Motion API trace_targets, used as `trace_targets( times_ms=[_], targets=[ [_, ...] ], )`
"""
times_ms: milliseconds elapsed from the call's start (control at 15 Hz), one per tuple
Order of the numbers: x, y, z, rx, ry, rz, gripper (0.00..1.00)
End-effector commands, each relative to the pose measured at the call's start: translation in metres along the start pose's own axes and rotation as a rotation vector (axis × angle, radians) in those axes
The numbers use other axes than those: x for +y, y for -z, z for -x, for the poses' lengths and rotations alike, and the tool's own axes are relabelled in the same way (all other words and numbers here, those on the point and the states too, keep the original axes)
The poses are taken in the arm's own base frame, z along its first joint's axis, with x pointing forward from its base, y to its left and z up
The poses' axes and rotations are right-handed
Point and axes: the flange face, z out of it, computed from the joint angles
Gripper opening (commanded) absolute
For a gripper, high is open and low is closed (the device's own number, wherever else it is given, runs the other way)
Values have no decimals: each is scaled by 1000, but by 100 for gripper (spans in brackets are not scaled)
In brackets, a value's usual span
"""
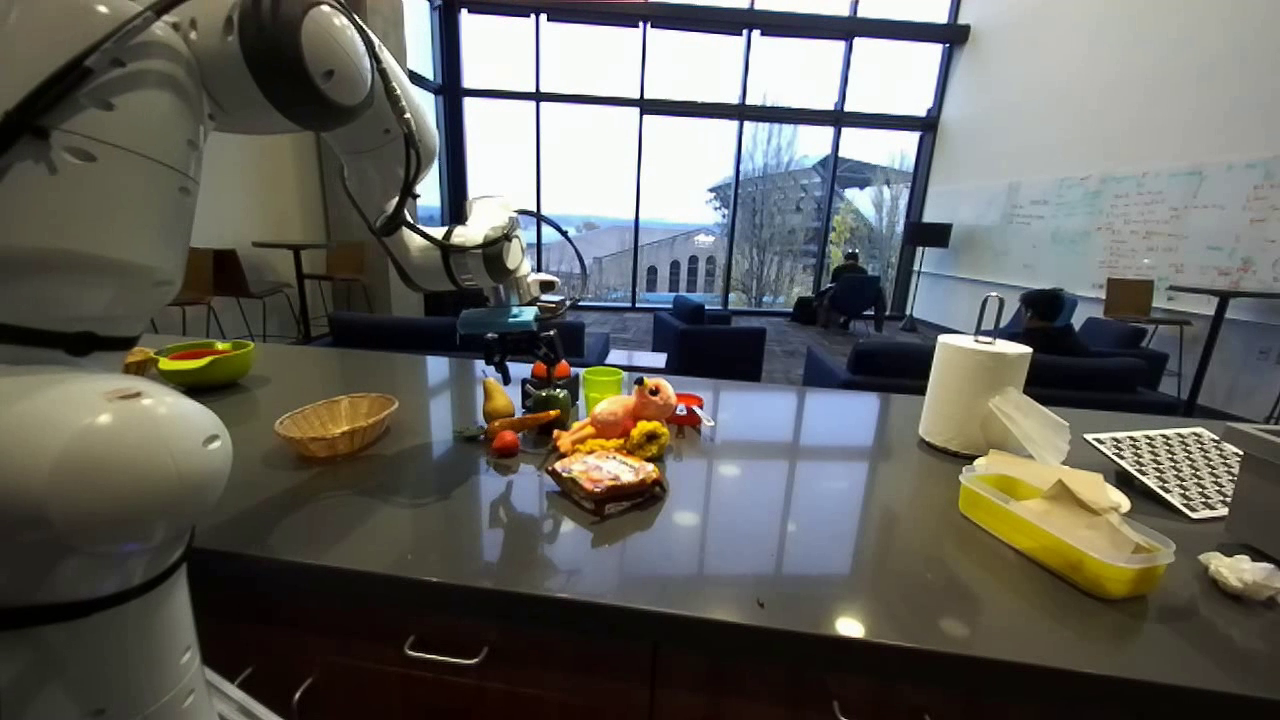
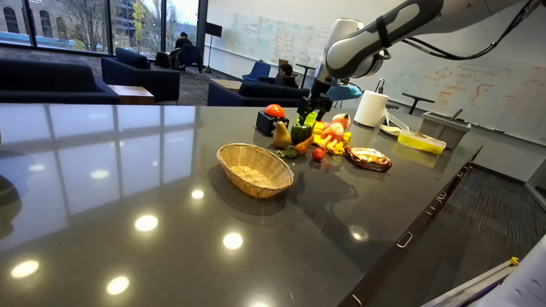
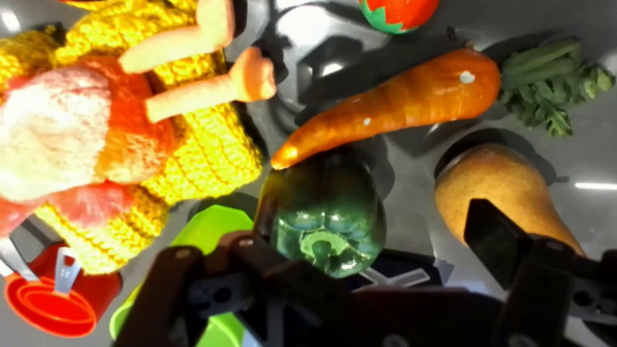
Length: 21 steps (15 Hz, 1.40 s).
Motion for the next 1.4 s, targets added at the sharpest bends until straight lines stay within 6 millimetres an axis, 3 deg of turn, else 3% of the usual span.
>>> trace_targets(
  times_ms=[0,867,933,1000,1133,1333],
  targets=[
    [9,-3,-18,11,23,14,100],
    [19,-28,-48,15,60,1,100],
    [19,-29,-50,17,63,2,75],
    [19,-30,-52,20,69,3,74],
    [19,-30,-55,23,69,1,61],
    [17,-31,-56,25,67,1,37]
  ],
)
